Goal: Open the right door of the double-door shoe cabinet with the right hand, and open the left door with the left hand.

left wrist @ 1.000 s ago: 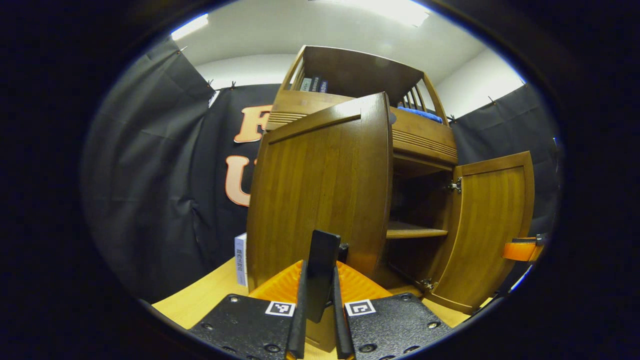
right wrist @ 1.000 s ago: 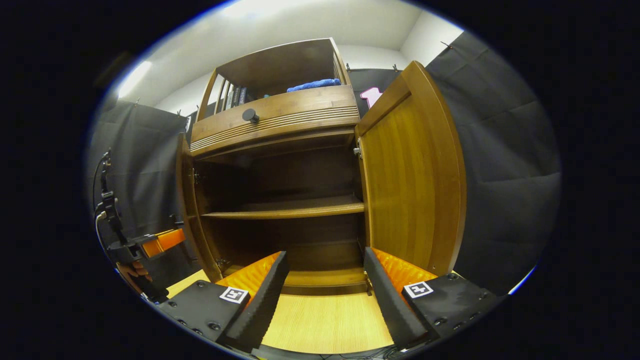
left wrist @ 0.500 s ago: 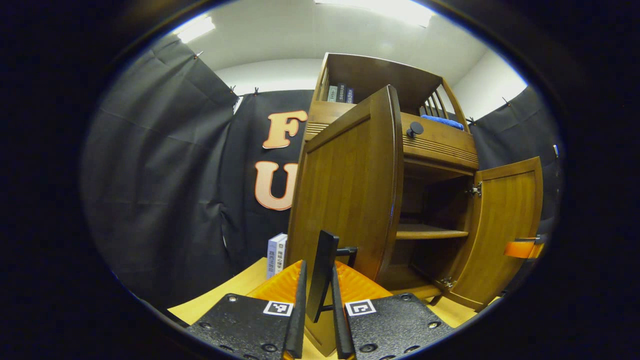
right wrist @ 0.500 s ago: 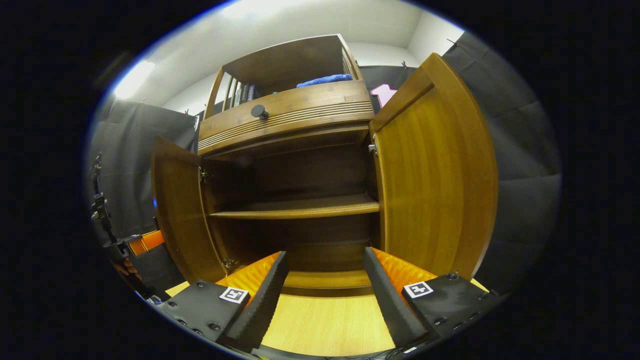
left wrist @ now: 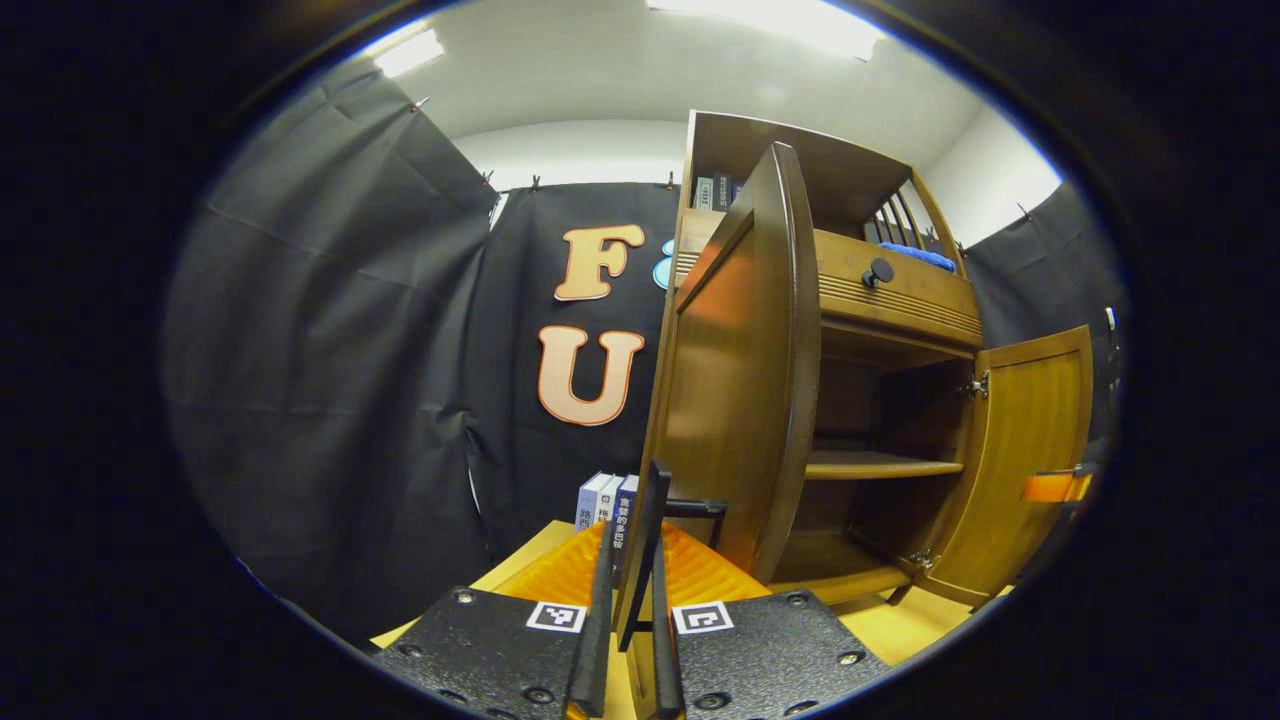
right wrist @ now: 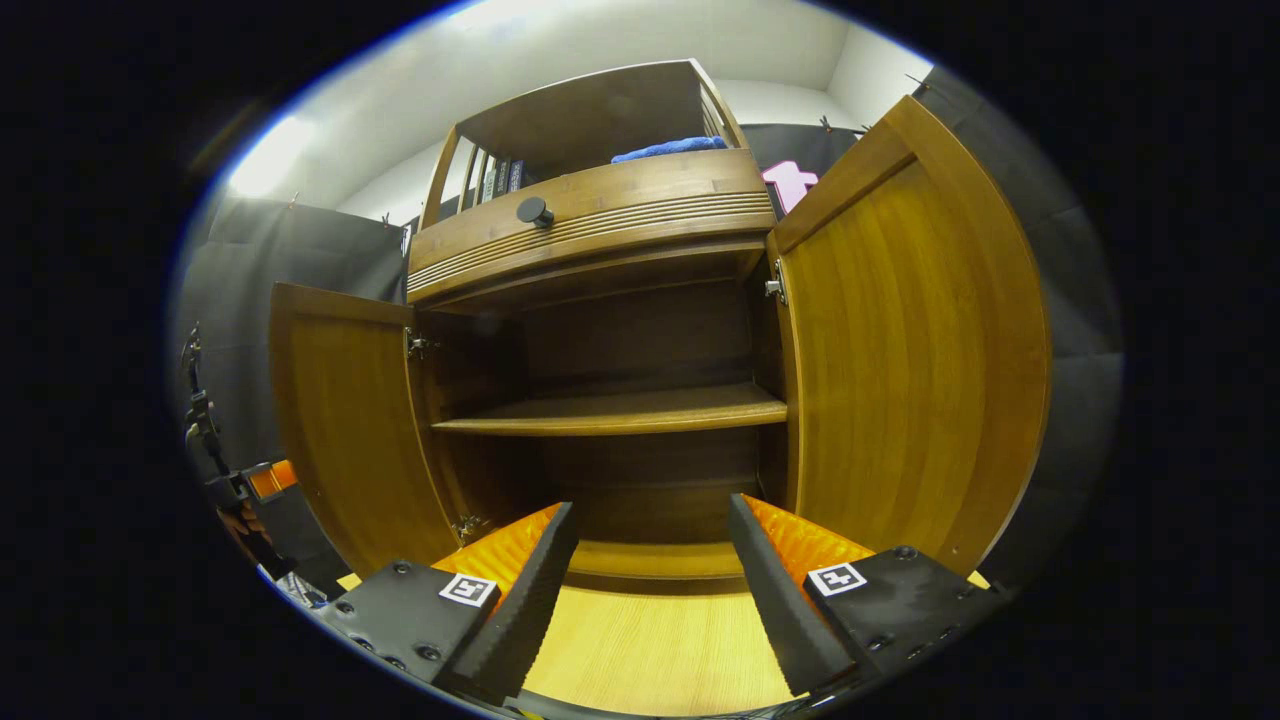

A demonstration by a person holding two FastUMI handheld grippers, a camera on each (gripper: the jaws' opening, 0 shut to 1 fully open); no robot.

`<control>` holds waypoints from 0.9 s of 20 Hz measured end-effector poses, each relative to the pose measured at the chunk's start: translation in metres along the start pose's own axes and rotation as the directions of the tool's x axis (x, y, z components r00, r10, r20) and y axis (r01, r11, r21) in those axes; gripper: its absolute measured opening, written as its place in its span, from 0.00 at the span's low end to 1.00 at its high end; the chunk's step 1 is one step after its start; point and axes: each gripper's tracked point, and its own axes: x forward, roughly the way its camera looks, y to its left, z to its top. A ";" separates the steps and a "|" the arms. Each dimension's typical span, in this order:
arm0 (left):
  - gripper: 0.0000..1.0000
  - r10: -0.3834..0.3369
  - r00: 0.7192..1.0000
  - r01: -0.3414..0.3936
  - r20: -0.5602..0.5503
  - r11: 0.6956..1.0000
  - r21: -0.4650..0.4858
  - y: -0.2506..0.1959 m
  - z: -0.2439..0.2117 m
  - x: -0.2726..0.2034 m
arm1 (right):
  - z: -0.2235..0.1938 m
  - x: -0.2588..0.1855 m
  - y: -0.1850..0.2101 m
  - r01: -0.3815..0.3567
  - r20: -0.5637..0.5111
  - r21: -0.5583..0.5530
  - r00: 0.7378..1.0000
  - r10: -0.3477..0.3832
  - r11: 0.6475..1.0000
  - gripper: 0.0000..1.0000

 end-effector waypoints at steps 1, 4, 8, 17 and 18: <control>0.18 -0.018 1.000 0.018 -0.001 1.000 0.015 0.005 0.000 -0.001 | 0.001 0.001 0.000 0.000 -0.001 -0.003 1.000 0.000 1.000 0.98; 0.18 -0.069 0.998 0.069 -0.016 0.996 0.049 0.016 -0.002 0.006 | 0.001 0.003 0.002 -0.001 -0.005 -0.007 1.000 0.001 1.000 0.98; 0.24 -0.126 0.991 0.130 -0.047 0.986 0.102 0.023 -0.009 0.010 | -0.003 0.003 0.005 -0.004 -0.017 -0.009 1.000 0.004 1.000 0.98; 0.29 -0.111 0.991 0.117 -0.076 0.990 0.074 0.024 -0.008 -0.017 | -0.006 0.008 0.010 -0.051 -0.022 0.004 0.998 0.051 0.999 0.98; 0.28 -0.106 0.992 0.112 -0.073 0.990 0.082 0.022 -0.002 -0.024 | -0.009 0.010 0.010 -0.060 -0.028 0.009 0.998 0.060 0.998 0.98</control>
